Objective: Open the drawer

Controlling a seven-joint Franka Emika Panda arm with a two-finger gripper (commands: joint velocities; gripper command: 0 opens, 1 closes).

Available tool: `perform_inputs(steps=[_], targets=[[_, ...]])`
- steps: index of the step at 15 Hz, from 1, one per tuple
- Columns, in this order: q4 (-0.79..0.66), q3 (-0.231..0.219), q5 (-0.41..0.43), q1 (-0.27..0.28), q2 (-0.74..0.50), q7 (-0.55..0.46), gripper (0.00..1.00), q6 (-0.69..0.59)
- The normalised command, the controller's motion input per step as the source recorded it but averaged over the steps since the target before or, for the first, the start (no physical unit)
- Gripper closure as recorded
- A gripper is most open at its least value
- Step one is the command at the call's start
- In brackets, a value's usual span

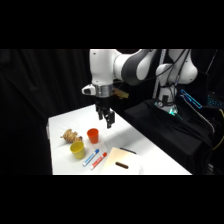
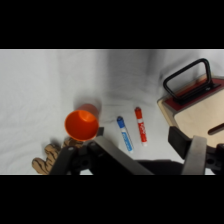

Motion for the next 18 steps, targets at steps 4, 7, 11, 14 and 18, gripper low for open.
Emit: perform_inputs(steps=[4,7,11,14,18], targets=[[-0.28,0.032,0.087,0.068,-0.13,0.08,0.00,0.30],[-0.24,0.043,0.152,0.051,-0.11,0.03,0.00,0.28],[-0.15,0.057,0.306,0.012,-0.02,-0.08,0.00,0.28],[-0.07,0.058,0.327,-0.018,0.07,-0.14,0.00,0.26],[-0.04,0.086,0.261,-0.015,0.09,-0.15,0.00,0.25]])
